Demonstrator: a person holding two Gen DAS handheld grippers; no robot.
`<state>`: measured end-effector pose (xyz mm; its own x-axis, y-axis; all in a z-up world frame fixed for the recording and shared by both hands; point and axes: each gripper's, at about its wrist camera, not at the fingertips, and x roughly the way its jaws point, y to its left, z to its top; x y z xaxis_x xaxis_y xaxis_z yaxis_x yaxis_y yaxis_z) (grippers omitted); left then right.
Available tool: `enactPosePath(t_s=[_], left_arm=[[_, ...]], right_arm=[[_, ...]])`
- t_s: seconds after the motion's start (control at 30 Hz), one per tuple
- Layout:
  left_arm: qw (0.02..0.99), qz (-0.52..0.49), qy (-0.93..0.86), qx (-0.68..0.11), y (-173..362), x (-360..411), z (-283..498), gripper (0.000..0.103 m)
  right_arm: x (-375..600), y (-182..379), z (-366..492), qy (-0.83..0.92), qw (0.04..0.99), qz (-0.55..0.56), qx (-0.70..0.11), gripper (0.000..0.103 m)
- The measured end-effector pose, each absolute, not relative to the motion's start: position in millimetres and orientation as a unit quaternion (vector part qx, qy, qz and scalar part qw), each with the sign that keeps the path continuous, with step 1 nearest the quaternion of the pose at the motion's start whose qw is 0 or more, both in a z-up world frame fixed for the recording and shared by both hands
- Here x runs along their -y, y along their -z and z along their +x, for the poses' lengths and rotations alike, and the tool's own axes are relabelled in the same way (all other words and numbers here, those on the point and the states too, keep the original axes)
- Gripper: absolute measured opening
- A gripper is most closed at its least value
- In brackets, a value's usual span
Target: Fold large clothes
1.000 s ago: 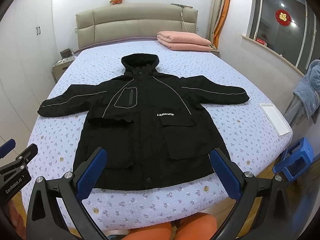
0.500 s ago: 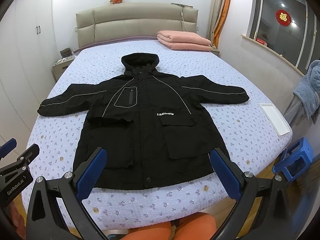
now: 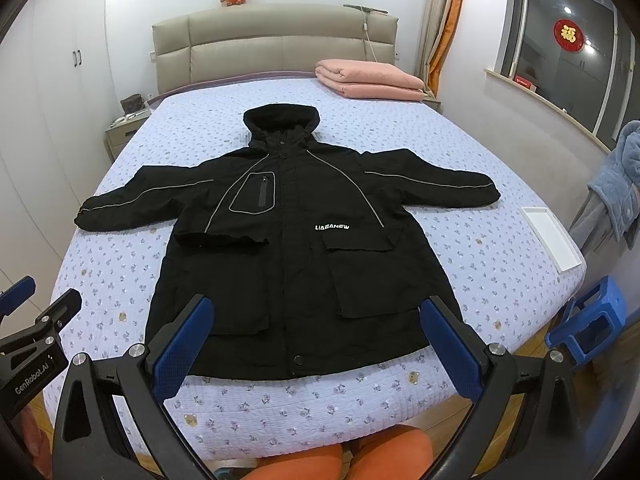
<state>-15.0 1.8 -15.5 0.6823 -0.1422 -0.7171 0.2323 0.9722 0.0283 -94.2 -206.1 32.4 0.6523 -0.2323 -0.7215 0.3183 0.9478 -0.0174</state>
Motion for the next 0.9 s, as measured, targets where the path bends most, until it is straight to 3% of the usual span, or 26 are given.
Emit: enactPosePath(t_s=[0.47, 0.9], left_arm=[[0.901, 0.075, 0.104, -0.415, 49, 29, 10, 0.082], [0.882, 0.068, 0.107, -0.454, 136, 111, 106, 0.082]], right_arm=[[259, 10, -65, 0.149, 0.903, 0.084, -0.393, 0.103], [548, 151, 13, 0.239, 0.839, 0.218, -0.438, 0.103]])
